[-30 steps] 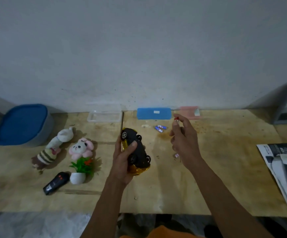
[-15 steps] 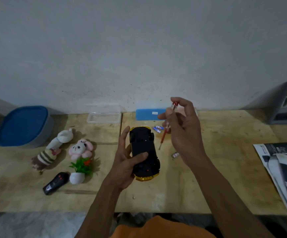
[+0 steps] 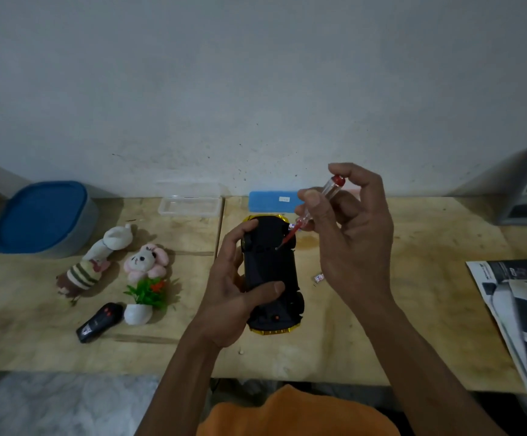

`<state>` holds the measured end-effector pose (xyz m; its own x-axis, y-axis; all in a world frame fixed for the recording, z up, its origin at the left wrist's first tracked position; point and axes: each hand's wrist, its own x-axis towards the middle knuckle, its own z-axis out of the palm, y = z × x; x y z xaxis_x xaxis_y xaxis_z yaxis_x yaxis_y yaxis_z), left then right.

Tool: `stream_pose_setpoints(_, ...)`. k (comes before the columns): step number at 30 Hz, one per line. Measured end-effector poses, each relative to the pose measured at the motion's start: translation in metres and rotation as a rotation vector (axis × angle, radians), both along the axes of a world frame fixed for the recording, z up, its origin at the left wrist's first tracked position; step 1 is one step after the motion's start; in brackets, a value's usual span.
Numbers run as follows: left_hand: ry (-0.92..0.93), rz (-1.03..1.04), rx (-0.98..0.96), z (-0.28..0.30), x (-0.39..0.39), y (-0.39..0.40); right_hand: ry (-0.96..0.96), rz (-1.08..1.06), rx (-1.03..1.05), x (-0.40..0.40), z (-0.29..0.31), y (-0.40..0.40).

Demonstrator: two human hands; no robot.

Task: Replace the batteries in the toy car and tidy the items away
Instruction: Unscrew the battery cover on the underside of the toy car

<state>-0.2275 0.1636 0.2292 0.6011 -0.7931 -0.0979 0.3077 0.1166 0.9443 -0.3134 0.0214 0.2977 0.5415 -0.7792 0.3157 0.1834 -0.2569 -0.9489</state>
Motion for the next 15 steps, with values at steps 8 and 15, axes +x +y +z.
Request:
stream_pose_setpoints(8, 0.07, 0.002, -0.007, 0.005, -0.005, -0.009, -0.056, -0.047, -0.059, -0.006, 0.009, -0.001)
stream_pose_setpoints(15, 0.082, -0.006, -0.026, 0.007, -0.009, -0.013, -0.053, -0.057, -0.076, -0.011, 0.009, -0.005)
